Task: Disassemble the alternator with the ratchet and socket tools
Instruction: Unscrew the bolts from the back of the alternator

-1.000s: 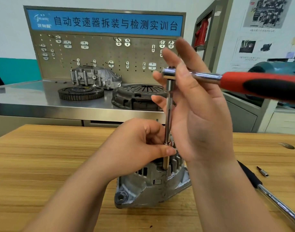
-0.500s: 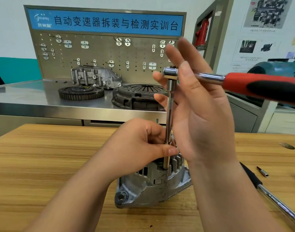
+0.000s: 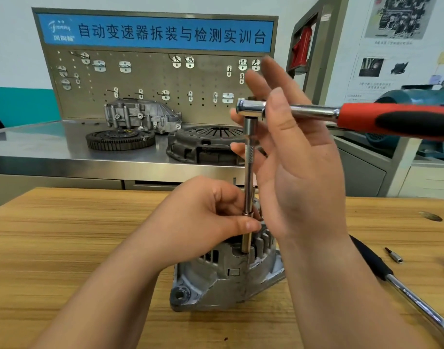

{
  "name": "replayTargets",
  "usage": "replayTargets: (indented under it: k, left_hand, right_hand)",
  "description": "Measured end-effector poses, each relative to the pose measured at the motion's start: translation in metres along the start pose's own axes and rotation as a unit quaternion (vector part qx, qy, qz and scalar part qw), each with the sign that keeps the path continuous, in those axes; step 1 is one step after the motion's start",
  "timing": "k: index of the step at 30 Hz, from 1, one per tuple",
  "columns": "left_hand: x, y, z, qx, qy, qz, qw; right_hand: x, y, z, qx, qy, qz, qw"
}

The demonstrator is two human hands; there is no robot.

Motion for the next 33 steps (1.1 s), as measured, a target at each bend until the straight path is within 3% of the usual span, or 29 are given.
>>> replayTargets:
  k: [8, 15, 23, 30, 33]
  left_hand:
    - [0.0004, 0.0015, 0.0015, -0.028, -0.013, 0.060, 0.998]
    - [-0.0008, 0.0002, -0.0005, 0.014, 0.000, 0.035, 0.999]
    - [-0.0026, 0.0032, 0.0015, -0.040, -0.023, 0.057, 0.997]
    - [-0.0038, 0.0008, 0.0001, 0.009, -0.006, 0.051, 0.999]
    - [-0.0040, 0.0002, -0.0005, 0.014, -0.007, 0.047, 0.999]
  right_hand:
    - [-0.0001, 0.0040, -0.0016, 0.013, -0.132, -0.074, 0.988]
    - [-0.0034, -0.0008, 0.0002, -0.017, -0.003, -0.011, 1.000]
    - [-0.0009, 0.0030, -0.0014, 0.019, -0.121, -0.075, 0.990]
    - [-0.0014, -0.0011, -0.0008, -0.002, -0.008, 0.009, 1.000]
    - [-0.0010, -0.0009, -0.0009, -0.011, -0.015, -0.031, 0.999]
Point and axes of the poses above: each hand's wrist, its own z-axis away from the middle knuckle, its own y-axis out of the back of the hand, x = y × z, the point moved 1 cm from there along -z, towards the middle knuckle, and after that the axes turned 11 degrees about -z, right-handed, at the moved point
